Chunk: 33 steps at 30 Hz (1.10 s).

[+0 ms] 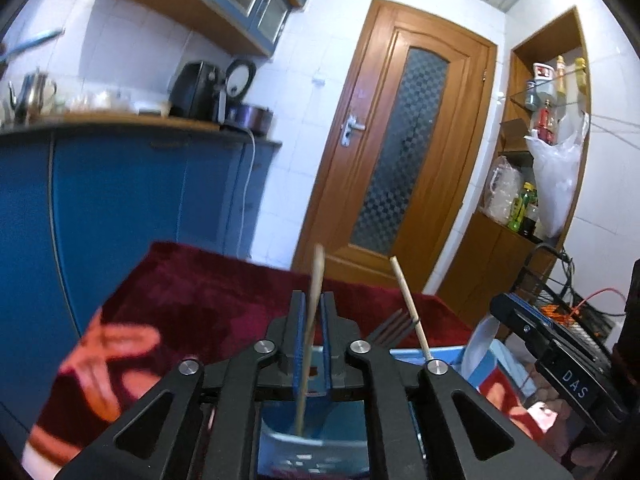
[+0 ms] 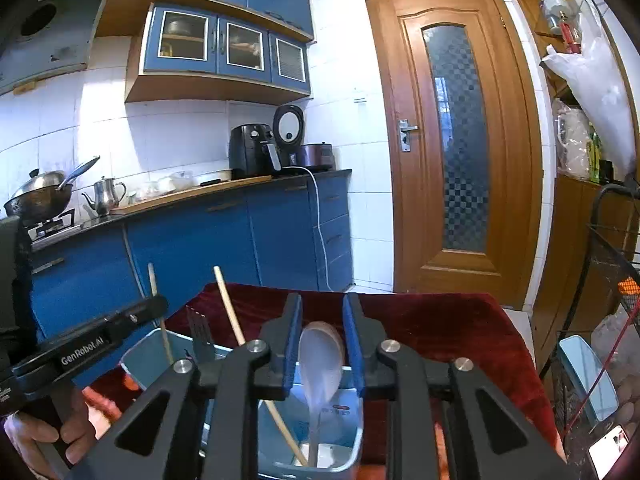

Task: Organize utensils
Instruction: 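Lift both items and drop them into the blue holder, then move both tools back over the remaining forks and knives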

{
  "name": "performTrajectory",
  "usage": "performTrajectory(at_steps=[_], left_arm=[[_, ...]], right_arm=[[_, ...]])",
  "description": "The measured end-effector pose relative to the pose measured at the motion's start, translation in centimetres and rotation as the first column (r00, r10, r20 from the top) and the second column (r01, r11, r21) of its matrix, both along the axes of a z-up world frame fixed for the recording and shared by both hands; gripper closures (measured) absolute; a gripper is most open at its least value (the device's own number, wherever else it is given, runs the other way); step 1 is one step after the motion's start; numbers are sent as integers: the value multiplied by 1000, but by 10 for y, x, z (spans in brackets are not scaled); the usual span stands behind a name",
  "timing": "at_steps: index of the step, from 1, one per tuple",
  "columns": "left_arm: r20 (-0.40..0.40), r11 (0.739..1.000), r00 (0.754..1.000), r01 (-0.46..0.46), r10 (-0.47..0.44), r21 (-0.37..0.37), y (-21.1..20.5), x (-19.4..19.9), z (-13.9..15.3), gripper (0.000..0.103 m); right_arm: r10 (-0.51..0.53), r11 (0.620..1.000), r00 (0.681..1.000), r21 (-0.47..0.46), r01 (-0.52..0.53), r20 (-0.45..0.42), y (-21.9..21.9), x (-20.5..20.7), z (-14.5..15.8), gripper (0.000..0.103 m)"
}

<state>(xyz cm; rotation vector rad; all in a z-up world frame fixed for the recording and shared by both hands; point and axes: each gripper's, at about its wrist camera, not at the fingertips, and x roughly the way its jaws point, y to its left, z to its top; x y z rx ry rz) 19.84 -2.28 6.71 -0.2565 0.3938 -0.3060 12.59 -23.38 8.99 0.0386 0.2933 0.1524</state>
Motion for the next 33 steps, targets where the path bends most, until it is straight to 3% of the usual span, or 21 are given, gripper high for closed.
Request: performTrajectory(at_steps=[3, 5, 10, 18, 25, 31, 32, 33], left_arm=[[-15, 1000, 1000, -6, 6, -7, 3, -2, -1, 75], [-8, 1000, 1000, -14, 14, -3, 5, -6, 2, 72], [-2, 1000, 1000, -12, 12, 23, 10, -17, 12, 69], [-41, 998, 998, -35, 37, 54, 23, -25, 18, 69], [-51, 996, 997, -61, 64, 63, 40, -28, 16, 69], [-64, 996, 996, -64, 68, 56, 45, -27, 13, 69], [-65, 996, 996, -64, 67, 54, 45, -27, 13, 69], [-67, 997, 996, -63, 66, 53, 45, -28, 12, 69]], right_arm=[[10, 1000, 1000, -3, -10, 4, 5, -2, 6, 78], [19, 1000, 1000, -3, -19, 5, 8, -2, 9, 78], [49, 999, 999, -2, -49, -16, 19, -1, 15, 78], [110, 993, 985, -30, -115, -133, 50, 23, 20, 78], [164, 983, 955, -35, -177, -246, 69, 58, 25, 78], [150, 982, 929, -56, -179, -338, 77, 77, 17, 78], [151, 983, 926, -49, -178, -345, 77, 79, 16, 81], [145, 984, 929, -48, -171, -341, 75, 78, 17, 91]])
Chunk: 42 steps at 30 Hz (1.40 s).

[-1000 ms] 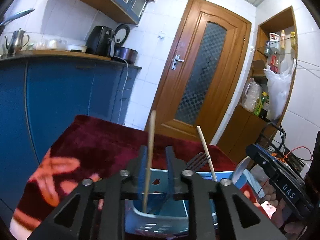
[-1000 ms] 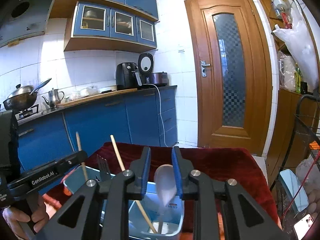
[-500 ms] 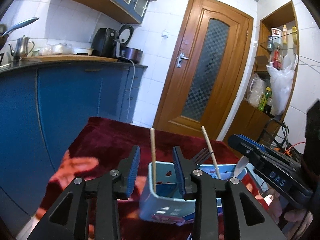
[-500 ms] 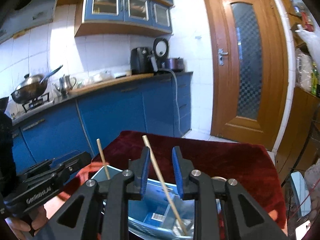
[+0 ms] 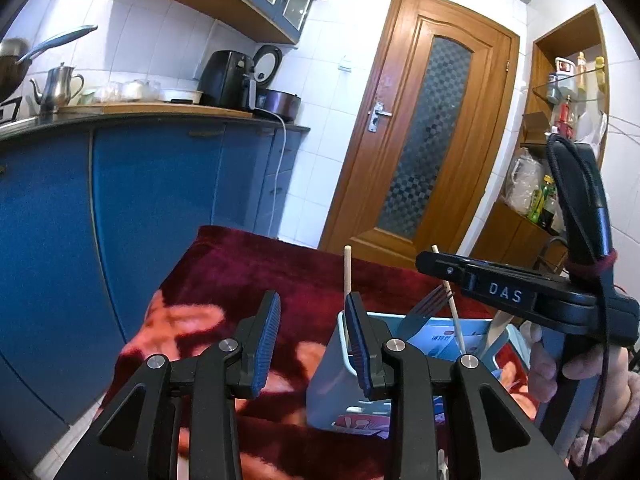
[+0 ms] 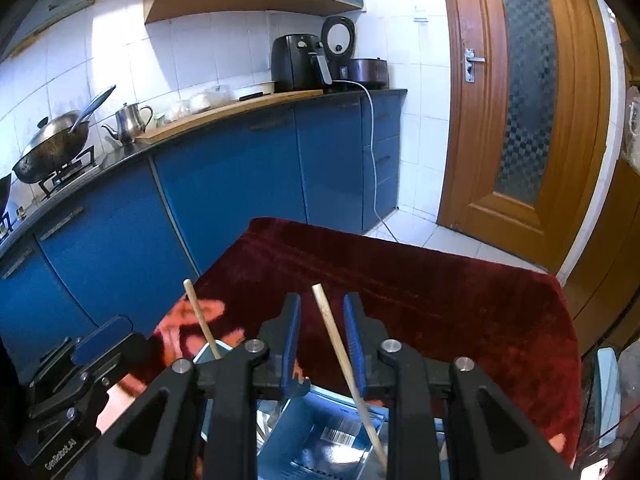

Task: Organize utensils
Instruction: 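Move both tools back over the remaining forks and knives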

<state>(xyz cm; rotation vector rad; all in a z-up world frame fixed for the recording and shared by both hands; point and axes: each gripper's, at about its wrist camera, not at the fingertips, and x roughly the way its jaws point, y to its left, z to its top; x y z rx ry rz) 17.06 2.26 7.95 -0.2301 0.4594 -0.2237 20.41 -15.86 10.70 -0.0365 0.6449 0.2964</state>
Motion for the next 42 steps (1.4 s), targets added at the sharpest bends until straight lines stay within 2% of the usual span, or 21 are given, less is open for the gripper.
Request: performTrajectory(at_steps=[7, 12, 18, 20, 22, 24, 32, 38, 42], left_arm=[[0, 1000, 1000, 9, -9, 3, -1, -1, -1, 69], [-6, 1000, 1000, 13, -13, -5, -5, -3, -1, 69], [-11, 1000, 1000, 21, -21, 1, -9, -7, -2, 69], [-16, 1000, 1000, 27, -27, 0, -10, -10, -2, 69], [-18, 1000, 999, 30, -30, 1, -11, -13, -1, 69], [-21, 999, 999, 33, -33, 7, -12, -17, 0, 69], [-43, 998, 997, 67, -66, 17, -10, -38, 10, 69], [-103, 993, 990, 104, -98, 54, -9, -59, 7, 69], [-165, 990, 979, 130, -118, 59, -9, -70, -1, 69]], right_arm=[[-43, 999, 990, -6, 44, 135, -17, -27, 24, 96], [-91, 996, 979, 18, 89, 182, -32, -40, 30, 97], [-102, 994, 985, -19, 106, 141, -40, -43, 13, 96], [-109, 994, 985, -3, 111, 134, -43, -48, 10, 89], [-117, 993, 983, 34, 113, 141, -49, -54, 11, 72], [-130, 990, 979, 81, 118, 156, -55, -63, 16, 71], [-162, 979, 977, 150, 142, 136, -63, -99, 29, 69], [-152, 981, 984, 138, 138, 95, -62, -134, 16, 68], [-161, 979, 986, 135, 155, 34, -63, -150, 3, 68]])
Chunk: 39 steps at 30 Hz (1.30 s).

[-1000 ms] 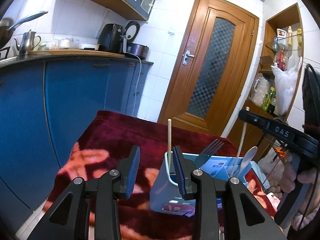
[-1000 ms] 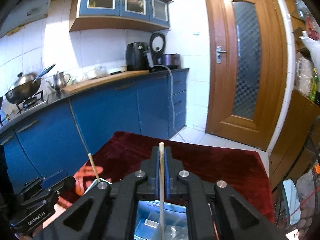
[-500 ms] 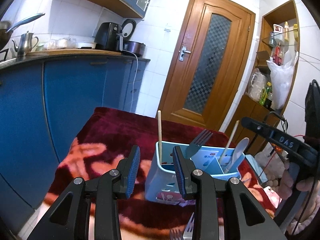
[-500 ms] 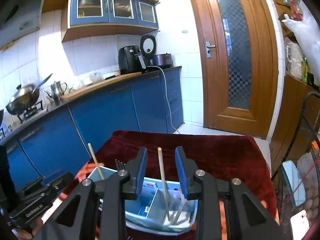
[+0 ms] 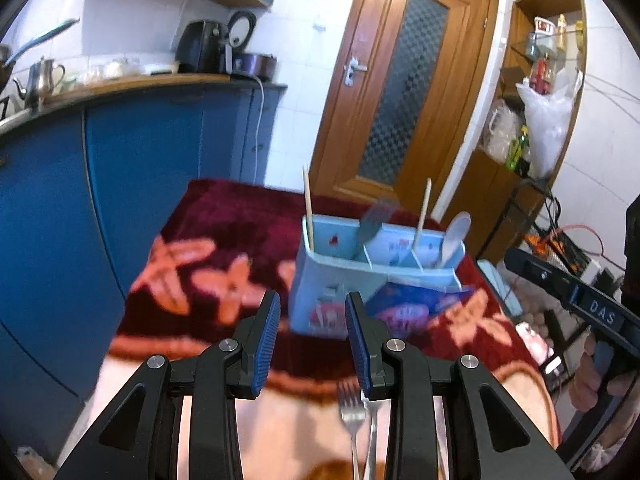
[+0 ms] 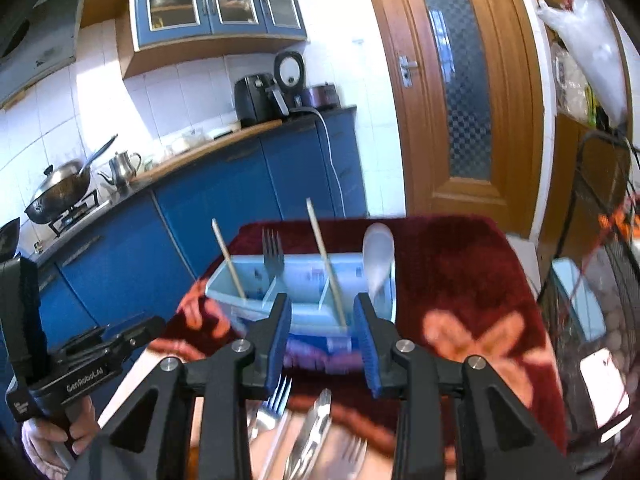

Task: Organize utensils
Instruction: 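Move both tools back over the remaining forks and knives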

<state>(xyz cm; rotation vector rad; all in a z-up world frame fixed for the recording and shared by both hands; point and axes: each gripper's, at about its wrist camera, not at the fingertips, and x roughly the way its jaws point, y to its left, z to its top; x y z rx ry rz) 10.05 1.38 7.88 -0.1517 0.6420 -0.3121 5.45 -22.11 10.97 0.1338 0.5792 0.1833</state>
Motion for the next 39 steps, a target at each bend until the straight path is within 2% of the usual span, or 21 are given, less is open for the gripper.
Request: performTrajectory(at_steps=[4, 10, 16, 20, 32, 34, 36, 39], left_arm=[[-75, 999, 996, 49, -48, 8, -3, -9, -13, 68], [-142, 996, 987, 78, -73, 32, -12, -17, -31, 68], [-208, 995, 975, 92, -83, 36, -19, -15, -49, 68], [-250, 995, 964, 98, -92, 10, -21, -9, -62, 68], [-331, 990, 935, 138, -130, -2, -40, 3, -88, 69], [-345, 989, 929, 145, -134, 6, -44, 4, -92, 71], [-367, 987, 917, 163, -156, -11, -47, 7, -95, 84], [-381, 985, 909, 169, -170, -35, -48, 10, -97, 86]], right_arm=[[0, 1000, 997, 7, 0, -75, 0, -15, -17, 68], [-16, 1000, 990, -8, 15, -138, -1, -31, -43, 68], [-38, 999, 986, -17, 36, -162, -4, -40, -62, 67], [-44, 999, 982, -11, 43, -182, -7, -40, -74, 67], [-76, 996, 973, 25, 84, -220, -29, -49, -97, 63], [-82, 995, 972, 33, 91, -221, -32, -51, -99, 63], [-82, 995, 973, 37, 92, -216, -34, -53, -100, 63], [-77, 995, 974, 47, 88, -211, -36, -53, -101, 63]])
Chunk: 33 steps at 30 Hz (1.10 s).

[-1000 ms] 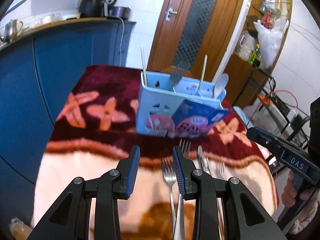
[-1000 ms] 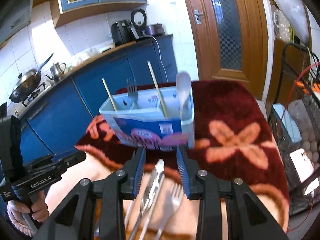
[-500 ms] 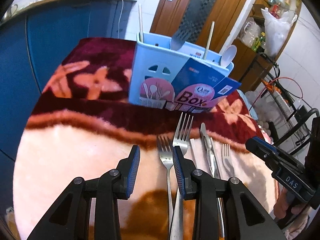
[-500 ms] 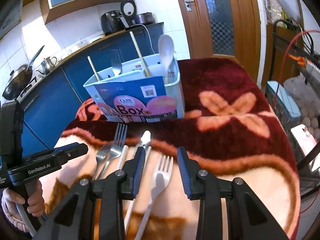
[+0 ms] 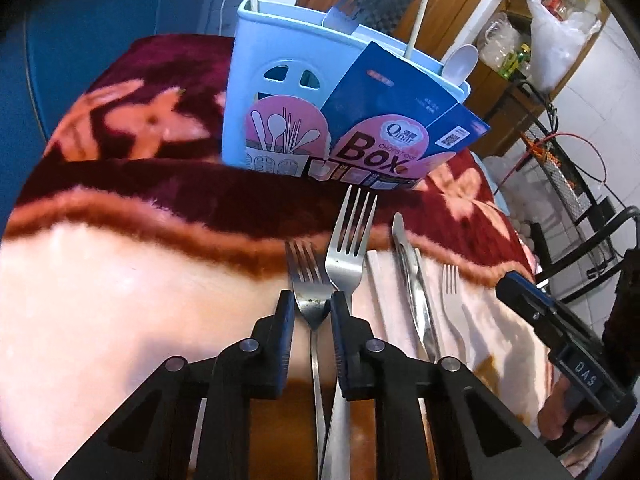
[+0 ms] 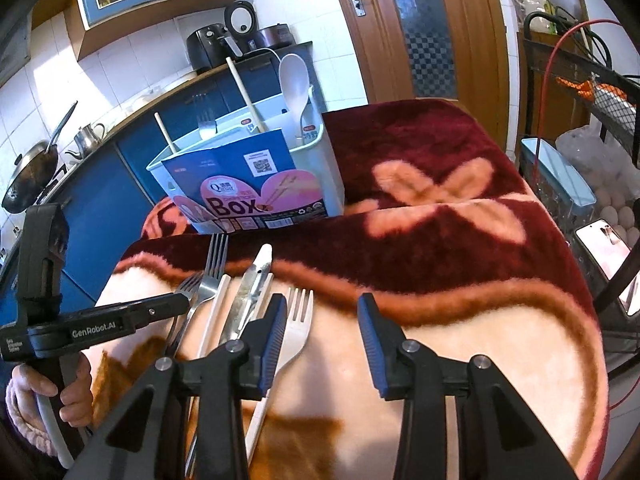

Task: Organize utensils
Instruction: 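Move both tools back over the remaining forks and knives, then grasp a metal fork with the left tool while the right grasps a white plastic knife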

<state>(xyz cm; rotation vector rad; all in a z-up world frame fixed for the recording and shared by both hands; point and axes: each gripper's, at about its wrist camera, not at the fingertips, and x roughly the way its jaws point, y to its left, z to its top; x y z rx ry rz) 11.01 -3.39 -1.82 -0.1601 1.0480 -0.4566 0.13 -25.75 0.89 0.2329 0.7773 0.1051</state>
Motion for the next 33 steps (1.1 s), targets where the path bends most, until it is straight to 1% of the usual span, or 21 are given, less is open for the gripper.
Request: performTrajectory(at_steps=[1, 2, 3, 5, 8, 11, 13, 17, 20, 24, 29, 33], left_arm=[[-2, 1000, 1000, 2, -2, -8, 0, 1, 0, 89], [-1, 1000, 1000, 5, -6, -21, 1, 1, 1, 94], [-5, 999, 1000, 12, -12, -34, 1, 1, 2, 96], [-10, 999, 1000, 14, -15, -49, 2, 2, 3, 98], [-15, 998, 999, 29, -30, -52, -1, 3, 1, 98], [-44, 996, 998, 31, -34, -79, -1, 8, -6, 98], [-48, 995, 998, 23, -28, -93, -1, 9, -7, 98], [21, 997, 1000, 24, -22, -77, 1, 0, 1, 101], [87, 996, 996, 15, -7, -86, 9, -9, 13, 101], [167, 997, 986, -15, 28, -79, 21, -20, 29, 101], [237, 996, 970, -42, 58, -73, 33, -31, 42, 101], [282, 997, 958, -39, 58, -73, 39, -39, 50, 101]], right_arm=[[1, 1000, 1000, 1, -1, 0, 0, 0, 0, 63], [2, 1000, 1000, 3, -2, 0, -1, 0, -1, 63], [3, 1000, 1000, 6, -3, -1, -1, 0, -1, 63], [1, 1000, 1000, 7, -1, -4, -2, 0, -2, 63], [1, 1000, 1000, 13, -1, -11, -3, 0, -4, 63], [3, 1000, 1000, 17, -2, -20, -3, 0, -6, 63], [4, 1000, 1000, 14, -3, -26, -3, -1, -6, 63], [9, 1000, 999, 9, -9, -44, -3, -1, -6, 62], [19, 1000, 998, 11, -18, -59, -1, -1, -8, 62], [35, 999, 996, 14, -34, -86, 4, 3, -13, 62], [59, 998, 988, 16, -58, -143, 11, 12, -23, 62], [89, 996, 984, -15, -93, -156, 17, 20, -26, 62]])
